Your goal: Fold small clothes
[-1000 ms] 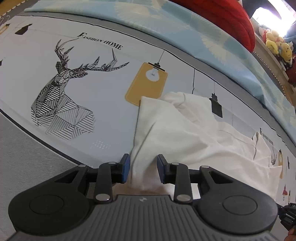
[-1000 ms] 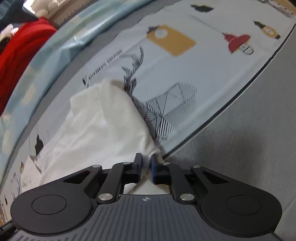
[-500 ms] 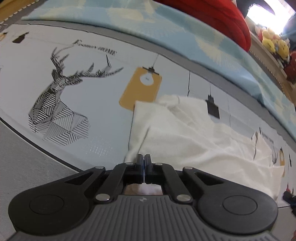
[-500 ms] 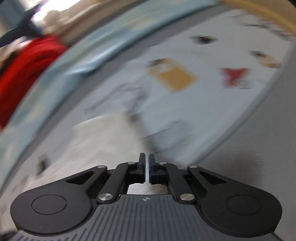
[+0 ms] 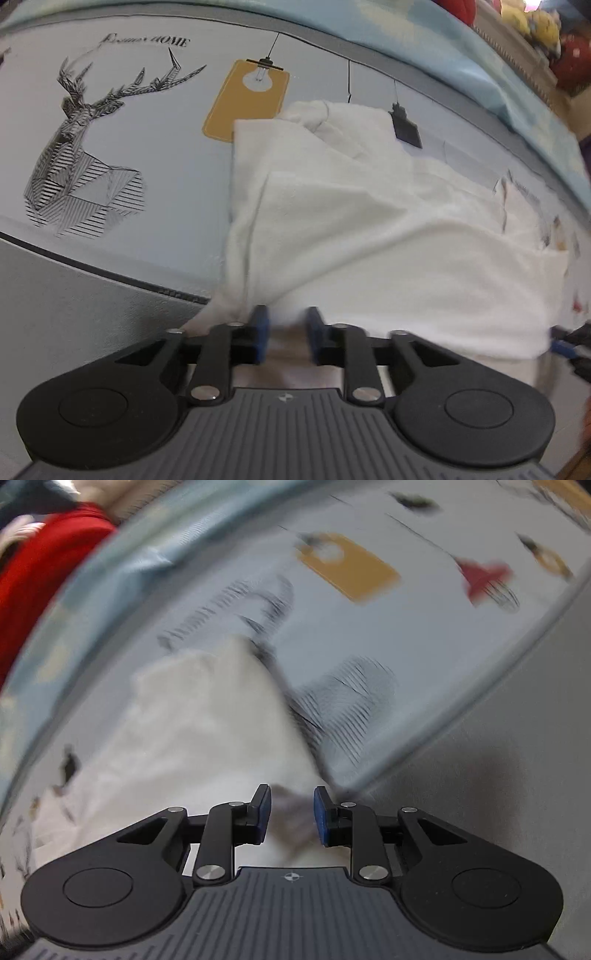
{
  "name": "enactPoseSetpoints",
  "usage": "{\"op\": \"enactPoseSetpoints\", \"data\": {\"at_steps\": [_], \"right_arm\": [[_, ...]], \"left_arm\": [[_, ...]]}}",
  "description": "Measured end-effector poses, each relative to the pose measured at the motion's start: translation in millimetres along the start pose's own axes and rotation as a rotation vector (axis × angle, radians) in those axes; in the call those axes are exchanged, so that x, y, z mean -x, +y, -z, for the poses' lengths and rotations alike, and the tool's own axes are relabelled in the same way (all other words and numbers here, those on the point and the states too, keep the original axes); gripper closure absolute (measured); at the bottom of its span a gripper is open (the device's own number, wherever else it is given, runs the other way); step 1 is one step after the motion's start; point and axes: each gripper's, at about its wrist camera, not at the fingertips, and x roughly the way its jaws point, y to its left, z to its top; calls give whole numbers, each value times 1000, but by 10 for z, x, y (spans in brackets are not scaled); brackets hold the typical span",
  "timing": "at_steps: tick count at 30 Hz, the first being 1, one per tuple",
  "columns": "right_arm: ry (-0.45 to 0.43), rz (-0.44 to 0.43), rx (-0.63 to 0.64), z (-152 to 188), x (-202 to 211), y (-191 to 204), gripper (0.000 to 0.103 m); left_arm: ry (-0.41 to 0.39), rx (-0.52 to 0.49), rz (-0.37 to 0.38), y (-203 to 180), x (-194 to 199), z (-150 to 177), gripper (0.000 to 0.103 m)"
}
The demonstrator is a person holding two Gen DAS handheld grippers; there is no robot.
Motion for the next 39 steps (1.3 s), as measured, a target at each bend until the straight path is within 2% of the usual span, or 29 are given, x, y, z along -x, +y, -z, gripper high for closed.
{"op": "enactPoseSetpoints", "data": {"at_steps": [1, 3, 7, 10, 12, 15, 19, 21, 24, 26, 27, 29, 31, 33, 36, 39], "right_arm": [[2, 16, -44, -1, 22, -56, 76], [-32, 21, -59, -11, 204, -55, 76], [-225, -52, 40, -30, 944, 126, 76], [-364, -157, 75, 55, 1590, 162, 73], [-431, -248, 104, 231, 2023, 108, 66], [-462, -341, 171, 500, 2465, -45, 63], [-493, -309, 251, 1012, 2877, -507, 62], [-474, -281, 259, 1271, 2916, -753, 62], [-420, -244, 231, 1613, 2751, -1203, 62], [-391, -193, 232, 1879, 2561, -1465, 62], [-375, -168, 230, 2016, 2447, -1556, 62], [-281, -102, 212, 2229, 2115, -1734, 62], [-203, -133, 157, 2329, 1908, -1887, 62], [-130, -130, 160, 2344, 1779, -1876, 62], [-139, -99, 226, 2372, 1717, -1816, 62], [-110, -72, 238, 2383, 1603, -1805, 62]], "left_arm": [[-26, -14, -16, -45, 108, -4, 81], [-148, -102, -26, -212, 464, 34, 79], [-340, -227, -26, -390, 1031, 353, 77], [-359, -250, -49, -437, 1364, 694, 77], [-376, -311, -22, -442, 1658, 981, 77], [-410, -349, 6, -378, 2006, 1403, 77], [-421, -333, 53, -171, 2224, 2036, 77], [-412, -276, 73, -11, 2194, 2340, 77], [-365, -185, 111, 250, 1907, 2765, 77], [-271, -150, 67, 399, 1600, 2995, 79], [-223, -133, 41, 460, 1487, 3041, 80], [-191, -127, 33, 526, 1391, 3086, 80], [-191, -134, 6, 558, 1360, 3067, 80], [-178, -119, 3, 615, 1313, 3043, 79], [-136, -84, -23, 681, 1189, 3020, 78], [-107, -92, -34, 674, 1082, 3004, 77]]}}
